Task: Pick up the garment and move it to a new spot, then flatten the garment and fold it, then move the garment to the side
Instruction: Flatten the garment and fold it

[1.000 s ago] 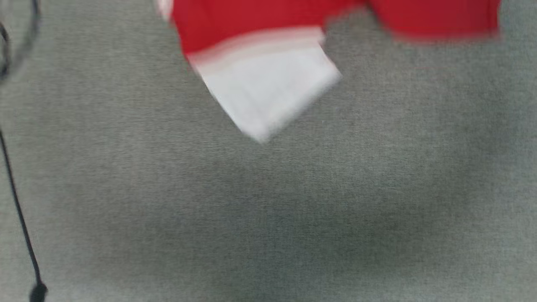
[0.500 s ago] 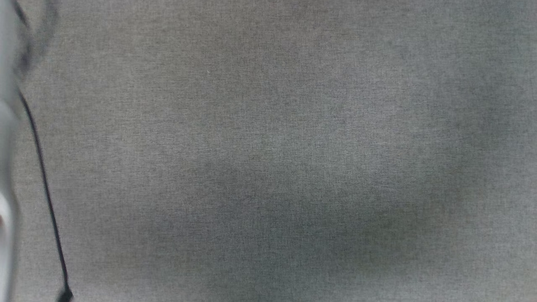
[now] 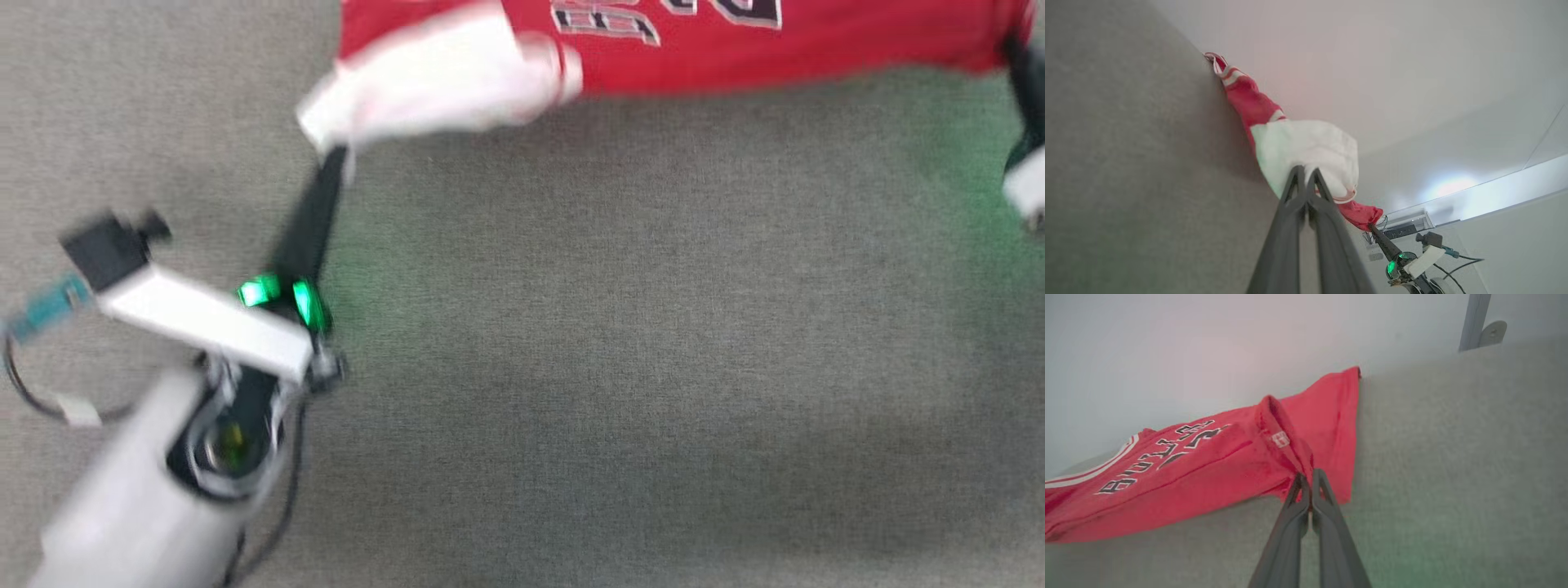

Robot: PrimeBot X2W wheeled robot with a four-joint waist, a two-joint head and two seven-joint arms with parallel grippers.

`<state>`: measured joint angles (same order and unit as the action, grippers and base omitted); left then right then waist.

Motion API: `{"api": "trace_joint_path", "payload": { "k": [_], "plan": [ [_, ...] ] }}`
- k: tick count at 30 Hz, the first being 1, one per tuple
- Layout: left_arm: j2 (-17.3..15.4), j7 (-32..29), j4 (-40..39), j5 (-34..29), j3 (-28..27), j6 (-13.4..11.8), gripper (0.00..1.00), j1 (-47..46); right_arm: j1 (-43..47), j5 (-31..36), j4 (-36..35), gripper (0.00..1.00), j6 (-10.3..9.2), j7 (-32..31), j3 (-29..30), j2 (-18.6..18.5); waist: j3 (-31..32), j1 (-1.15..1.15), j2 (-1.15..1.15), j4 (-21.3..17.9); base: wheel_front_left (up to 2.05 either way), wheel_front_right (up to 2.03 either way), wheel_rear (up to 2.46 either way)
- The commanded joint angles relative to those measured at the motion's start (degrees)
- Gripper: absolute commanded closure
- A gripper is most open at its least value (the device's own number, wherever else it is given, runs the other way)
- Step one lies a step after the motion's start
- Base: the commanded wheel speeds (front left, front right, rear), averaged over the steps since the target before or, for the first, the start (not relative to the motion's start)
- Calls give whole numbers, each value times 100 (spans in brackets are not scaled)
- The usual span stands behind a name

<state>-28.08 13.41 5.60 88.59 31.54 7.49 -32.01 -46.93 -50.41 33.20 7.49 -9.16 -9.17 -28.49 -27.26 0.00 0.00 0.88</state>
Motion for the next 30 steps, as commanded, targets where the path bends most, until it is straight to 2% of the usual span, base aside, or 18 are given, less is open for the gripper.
{"api": "trace_joint_path", "payload": {
  "k": [1,9,15,20,24,30],
  "plan": [
    [-26,50,-222,-14,33,-6,100,308,330,-104,-183,100,0,-49,10,-84,139,0,0,29,0,0,0],
    [-588,126,-1213,-294,480,-6,100,1785,2220,-241,-1297,100,0,-279,182,-356,656,0,0,-20,0,0,0],
    [-905,174,-1779,-426,631,-6,100,2824,3418,-228,-2082,100,0,-522,575,-341,1034,0,0,-123,0,0,0],
    [-1089,177,-2280,-581,614,-5,100,3458,4223,-122,-2746,100,0,-751,1086,-227,1094,0,0,-181,0,0,0],
    [-1209,181,-2544,-745,501,-6,100,3552,4593,-21,-3166,100,0,-944,1489,-28,1035,0,0,-225,0,0,0],
    [-1148,37,-2351,-763,400,-5,100,2707,4398,109,-3416,100,0,-1191,1778,350,972,0,0,-307,0,0,0]
  ]
}}
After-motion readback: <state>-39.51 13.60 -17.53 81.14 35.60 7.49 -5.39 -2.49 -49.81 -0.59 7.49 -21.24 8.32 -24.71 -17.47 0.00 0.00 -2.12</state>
